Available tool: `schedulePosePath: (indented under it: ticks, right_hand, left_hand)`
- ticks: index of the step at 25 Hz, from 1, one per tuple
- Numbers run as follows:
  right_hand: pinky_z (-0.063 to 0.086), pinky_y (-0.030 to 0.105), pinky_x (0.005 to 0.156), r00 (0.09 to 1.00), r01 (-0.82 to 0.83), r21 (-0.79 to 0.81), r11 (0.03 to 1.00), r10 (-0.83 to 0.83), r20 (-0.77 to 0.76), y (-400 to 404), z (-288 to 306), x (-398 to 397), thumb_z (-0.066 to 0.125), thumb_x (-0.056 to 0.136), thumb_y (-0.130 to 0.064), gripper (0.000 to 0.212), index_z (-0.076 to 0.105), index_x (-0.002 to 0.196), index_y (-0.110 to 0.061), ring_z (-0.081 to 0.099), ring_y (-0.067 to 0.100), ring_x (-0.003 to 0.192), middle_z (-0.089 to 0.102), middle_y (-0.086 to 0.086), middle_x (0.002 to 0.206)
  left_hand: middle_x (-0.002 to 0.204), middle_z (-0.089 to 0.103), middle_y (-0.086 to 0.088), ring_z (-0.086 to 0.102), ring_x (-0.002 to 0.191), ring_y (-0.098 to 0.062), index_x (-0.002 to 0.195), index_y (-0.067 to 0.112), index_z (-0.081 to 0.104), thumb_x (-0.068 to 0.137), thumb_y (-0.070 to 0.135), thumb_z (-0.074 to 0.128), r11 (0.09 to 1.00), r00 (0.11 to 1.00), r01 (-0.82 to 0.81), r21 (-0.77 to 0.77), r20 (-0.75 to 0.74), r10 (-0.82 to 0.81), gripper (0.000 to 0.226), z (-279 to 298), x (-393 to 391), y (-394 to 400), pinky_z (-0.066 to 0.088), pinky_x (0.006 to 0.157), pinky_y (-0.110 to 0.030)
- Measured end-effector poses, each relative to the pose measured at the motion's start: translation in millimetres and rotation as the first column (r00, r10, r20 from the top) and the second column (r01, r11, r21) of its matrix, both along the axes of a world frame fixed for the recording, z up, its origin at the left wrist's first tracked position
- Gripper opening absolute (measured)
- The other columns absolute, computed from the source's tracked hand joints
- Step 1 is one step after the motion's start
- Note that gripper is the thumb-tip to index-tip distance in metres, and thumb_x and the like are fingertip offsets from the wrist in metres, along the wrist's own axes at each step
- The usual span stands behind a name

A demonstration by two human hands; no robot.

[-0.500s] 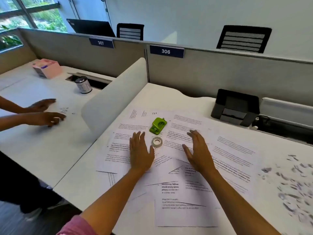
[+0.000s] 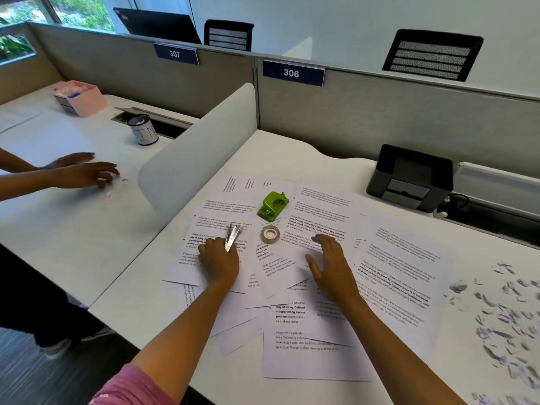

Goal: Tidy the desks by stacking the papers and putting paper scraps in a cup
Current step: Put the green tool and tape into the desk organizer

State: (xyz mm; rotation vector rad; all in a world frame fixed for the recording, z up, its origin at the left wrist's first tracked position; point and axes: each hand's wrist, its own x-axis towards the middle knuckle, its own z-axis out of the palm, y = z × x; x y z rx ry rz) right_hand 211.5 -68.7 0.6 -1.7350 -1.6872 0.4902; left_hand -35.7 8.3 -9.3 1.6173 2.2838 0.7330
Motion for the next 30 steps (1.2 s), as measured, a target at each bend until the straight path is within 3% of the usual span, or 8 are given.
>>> schedulePosePath:
  ticks: [6,10,13,17,21,24,27,30]
  right_hand:
    - [0.048,0.023,0.091,0.993,0.007,-0.058,0.998,-0.014,-0.121,10,14,-8,0.059,0.096,-0.027,0.026,0.058,0.122,-0.021,0.055,0.006,0.104,0.06,-0.006,0.118]
    - [0.048,0.013,0.077,0.94,-0.056,-0.21,0.976,-0.019,-0.34,26,29,-15,0.064,0.093,-0.036,0.025,0.064,0.114,-0.021,0.061,0.003,0.092,0.067,-0.007,0.105]
    - [0.055,0.025,0.081,0.864,-0.022,-0.235,0.972,-0.1,-0.494,37,36,-13,0.061,0.092,-0.049,0.035,0.065,0.114,-0.023,0.067,0.013,0.091,0.07,-0.005,0.102]
    - [0.056,0.023,0.078,0.7,0.074,-0.259,0.963,-0.235,-0.674,47,56,11,0.056,0.097,-0.039,0.03,0.061,0.118,-0.019,0.07,0.015,0.088,0.072,0.0,0.102]
    - [0.056,0.019,0.073,0.718,0.131,-0.226,0.965,-0.25,-0.65,54,62,46,0.061,0.097,-0.022,0.021,0.065,0.115,-0.013,0.07,0.014,0.088,0.072,0.005,0.103]
    - [0.054,0.016,0.069,0.793,0.176,-0.21,0.962,-0.265,-0.548,63,63,76,0.062,0.096,-0.019,0.018,0.067,0.112,-0.015,0.07,0.012,0.082,0.072,0.006,0.099]
    - [0.053,0.017,0.072,0.872,0.278,-0.115,0.954,-0.301,-0.387,85,71,106,0.06,0.097,-0.021,0.018,0.067,0.113,-0.016,0.068,0.015,0.086,0.069,0.002,0.099]
    - [0.049,0.014,0.063,0.885,0.361,0.026,0.932,-0.334,-0.323,116,89,142,0.06,0.097,-0.017,0.017,0.069,0.11,-0.011,0.064,0.016,0.077,0.067,0.002,0.088]
  left_hand:
    - [0.099,0.068,-0.014,0.046,0.097,-0.029,0.103,0.008,0.074,0.09,0.021,0.068,0.997,0.973,-0.065,0.048,0.223,0.052,0.02,12,7,-6,0.037,0.078,-0.036]
    - [0.1,0.068,-0.006,0.04,0.096,-0.015,0.107,0.011,0.073,0.085,0.023,0.074,0.986,0.93,-0.032,0.165,0.366,-0.031,0.025,32,42,-20,0.044,0.082,-0.039]
    - [0.1,0.067,-0.003,0.04,0.098,-0.013,0.108,0.014,0.072,0.084,0.023,0.075,0.965,0.902,0.065,0.253,0.398,-0.165,0.026,41,77,-27,0.046,0.08,-0.037]
    - [0.105,0.068,-0.001,0.043,0.101,-0.012,0.109,0.015,0.07,0.084,0.023,0.075,0.92,0.89,0.213,0.329,0.323,-0.321,0.027,37,118,-30,0.044,0.084,-0.034]
    - [0.108,0.068,0.002,0.047,0.102,-0.011,0.111,0.017,0.069,0.086,0.028,0.073,0.851,0.849,0.345,0.396,0.254,-0.463,0.028,28,151,-21,0.041,0.083,-0.027]
    - [0.112,0.066,0.005,0.051,0.104,-0.01,0.115,0.019,0.065,0.086,0.038,0.071,0.788,0.794,0.452,0.418,0.214,-0.569,0.035,17,169,-7,0.046,0.089,-0.029]
    - [0.124,0.06,0.006,0.05,0.113,-0.008,0.125,0.021,0.059,0.085,0.058,0.062,0.777,0.76,0.557,0.293,0.198,-0.62,0.055,4,178,9,0.041,0.098,-0.025]
    - [0.128,0.054,0.004,0.047,0.12,-0.012,0.128,0.02,0.055,0.09,0.061,0.051,0.695,0.705,0.693,0.194,0.024,-0.709,0.056,-16,174,21,0.041,0.104,-0.034]
